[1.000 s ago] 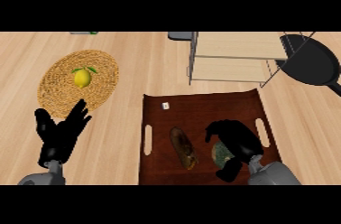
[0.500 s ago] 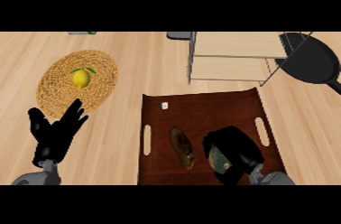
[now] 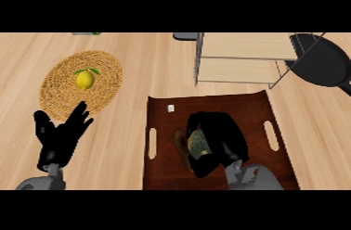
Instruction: Pick the squash from the tray and place it in the tiered shelf
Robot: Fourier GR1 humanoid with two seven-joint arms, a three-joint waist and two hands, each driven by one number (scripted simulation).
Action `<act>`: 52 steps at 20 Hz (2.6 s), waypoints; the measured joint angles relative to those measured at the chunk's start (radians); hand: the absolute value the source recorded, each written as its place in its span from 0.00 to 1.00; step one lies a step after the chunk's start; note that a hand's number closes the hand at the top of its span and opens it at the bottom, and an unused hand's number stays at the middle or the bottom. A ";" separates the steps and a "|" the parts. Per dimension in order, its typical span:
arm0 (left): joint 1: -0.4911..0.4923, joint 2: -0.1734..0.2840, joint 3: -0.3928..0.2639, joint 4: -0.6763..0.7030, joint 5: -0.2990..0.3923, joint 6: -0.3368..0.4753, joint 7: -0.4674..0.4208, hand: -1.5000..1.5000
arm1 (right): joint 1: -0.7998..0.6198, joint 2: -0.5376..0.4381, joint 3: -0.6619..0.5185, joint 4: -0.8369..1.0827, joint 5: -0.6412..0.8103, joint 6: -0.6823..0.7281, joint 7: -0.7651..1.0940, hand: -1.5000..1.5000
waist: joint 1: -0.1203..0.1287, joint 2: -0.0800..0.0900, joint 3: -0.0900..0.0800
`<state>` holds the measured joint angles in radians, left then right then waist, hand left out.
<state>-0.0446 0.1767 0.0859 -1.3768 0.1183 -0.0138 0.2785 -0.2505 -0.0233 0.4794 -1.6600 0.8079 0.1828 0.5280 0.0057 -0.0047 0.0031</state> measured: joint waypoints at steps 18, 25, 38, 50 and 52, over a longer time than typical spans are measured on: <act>0.013 0.008 0.014 -0.006 0.005 -0.016 0.005 0.50 | -0.601 0.001 -0.313 -0.347 -0.017 0.183 0.492 1.00 | -0.006 -0.003 -0.001; 0.004 0.001 0.009 -0.010 0.000 -0.010 0.026 0.50 | -0.819 -0.087 -0.541 -0.174 -0.083 0.224 0.463 1.00 | -0.002 0.000 -0.001; -0.004 -0.010 0.004 -0.012 -0.017 -0.006 0.020 0.50 | -1.000 -0.271 -0.689 0.270 -0.132 0.229 0.279 1.00 | 0.007 0.005 -0.001; -0.007 -0.013 0.008 -0.020 -0.017 -0.013 0.028 0.50 | -1.017 -0.321 -0.657 0.598 -0.068 0.083 0.032 1.00 | 0.012 0.007 -0.001; -0.009 -0.013 0.007 -0.018 -0.019 -0.014 0.035 0.50 | -1.018 -0.333 -0.655 0.648 -0.055 0.057 -0.009 1.00 | 0.012 0.008 -0.001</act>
<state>-0.0539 0.1639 0.0926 -1.3947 0.0992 -0.0275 0.3137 -1.2682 -0.3559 -0.1753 -1.0121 0.7525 0.2401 0.5191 0.0176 0.0028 0.0017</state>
